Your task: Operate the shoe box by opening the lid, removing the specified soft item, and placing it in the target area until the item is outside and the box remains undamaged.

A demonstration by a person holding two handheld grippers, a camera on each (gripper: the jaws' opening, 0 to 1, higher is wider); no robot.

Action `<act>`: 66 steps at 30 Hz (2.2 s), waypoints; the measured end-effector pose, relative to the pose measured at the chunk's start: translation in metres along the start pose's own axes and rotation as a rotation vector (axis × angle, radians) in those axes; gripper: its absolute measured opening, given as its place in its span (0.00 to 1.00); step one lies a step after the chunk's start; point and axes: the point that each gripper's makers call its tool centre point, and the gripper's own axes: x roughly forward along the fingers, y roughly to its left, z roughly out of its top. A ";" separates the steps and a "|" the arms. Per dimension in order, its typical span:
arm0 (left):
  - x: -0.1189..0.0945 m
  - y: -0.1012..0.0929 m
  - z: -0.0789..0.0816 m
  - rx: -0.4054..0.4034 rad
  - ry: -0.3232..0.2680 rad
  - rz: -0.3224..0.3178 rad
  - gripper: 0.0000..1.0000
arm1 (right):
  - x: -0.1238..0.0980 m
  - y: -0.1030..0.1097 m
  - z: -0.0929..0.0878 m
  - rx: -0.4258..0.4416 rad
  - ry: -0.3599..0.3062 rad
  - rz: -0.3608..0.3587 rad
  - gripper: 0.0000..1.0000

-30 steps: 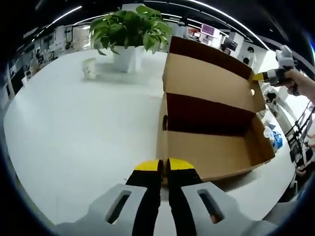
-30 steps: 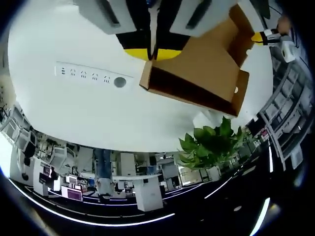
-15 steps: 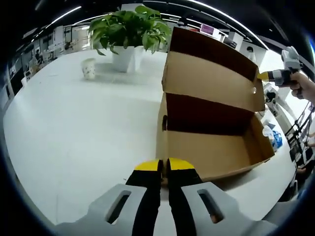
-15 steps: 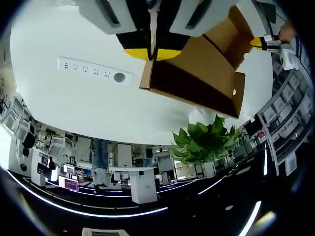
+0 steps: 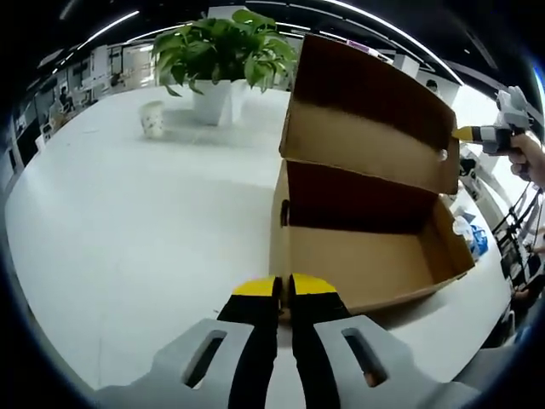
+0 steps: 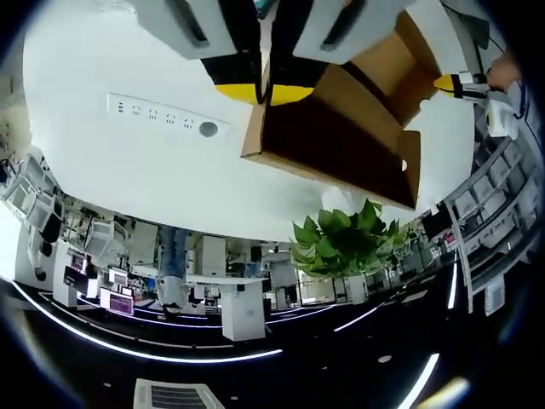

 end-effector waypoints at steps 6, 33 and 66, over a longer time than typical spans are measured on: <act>0.000 0.000 0.000 0.005 0.004 -0.003 0.02 | -0.010 0.006 -0.003 -0.031 -0.026 0.002 0.00; -0.003 -0.002 -0.001 0.029 0.017 -0.028 0.03 | -0.050 0.030 -0.030 -0.170 -0.155 -0.069 0.00; -0.002 -0.004 0.002 0.128 0.007 -0.072 0.06 | -0.065 0.053 -0.109 -0.099 -0.151 -0.065 0.00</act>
